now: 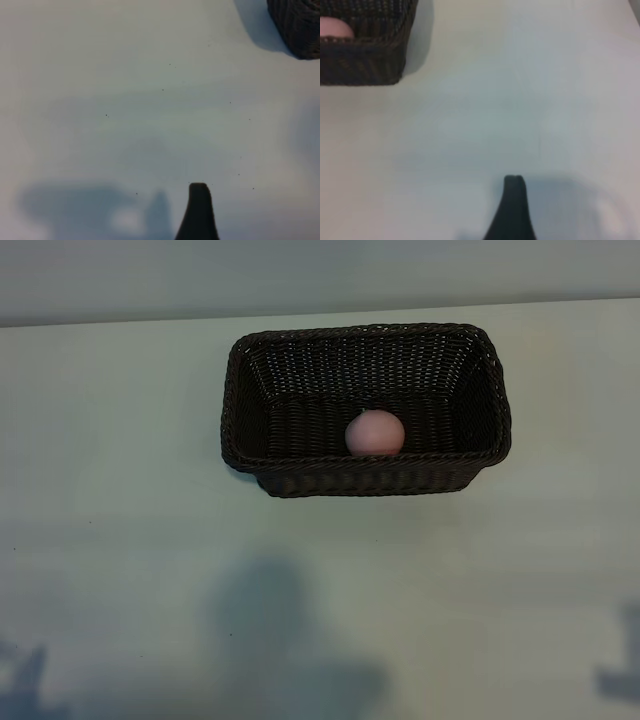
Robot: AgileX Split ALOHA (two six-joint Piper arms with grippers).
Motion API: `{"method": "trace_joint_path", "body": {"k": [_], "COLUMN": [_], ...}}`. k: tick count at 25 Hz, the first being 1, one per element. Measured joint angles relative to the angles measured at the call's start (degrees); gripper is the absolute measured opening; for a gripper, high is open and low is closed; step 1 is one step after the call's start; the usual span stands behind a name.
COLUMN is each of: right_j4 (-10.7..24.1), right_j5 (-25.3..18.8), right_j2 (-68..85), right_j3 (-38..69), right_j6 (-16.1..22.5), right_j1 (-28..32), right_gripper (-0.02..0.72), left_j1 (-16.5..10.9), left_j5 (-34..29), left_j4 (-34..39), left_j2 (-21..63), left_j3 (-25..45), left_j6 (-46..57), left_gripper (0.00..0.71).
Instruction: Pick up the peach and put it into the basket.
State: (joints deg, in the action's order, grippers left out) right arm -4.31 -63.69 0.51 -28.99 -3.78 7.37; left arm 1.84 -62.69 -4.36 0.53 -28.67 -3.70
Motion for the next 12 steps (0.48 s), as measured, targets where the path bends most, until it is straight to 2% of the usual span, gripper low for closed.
{"method": "trace_joint_path", "body": {"k": [5, 12], "right_j4": [-0.1, -0.2], "right_j5": [2.0, 2.2], "right_j2": [0.0, 0.0], "right_j3": [0.9, 0.9], "right_j6": [0.0, 0.0], "right_j1": [0.0, 0.0], "right_gripper": [0.594, 0.594], "left_j1": [0.0, 0.0], "left_j5": [0.0, 0.0], "left_j4": [0.0, 0.0], "left_j2": [0.0, 0.0], "left_j3": [0.0, 0.0], "left_j6": [0.2, 0.2], "left_gripper": [0.589, 0.589]}}
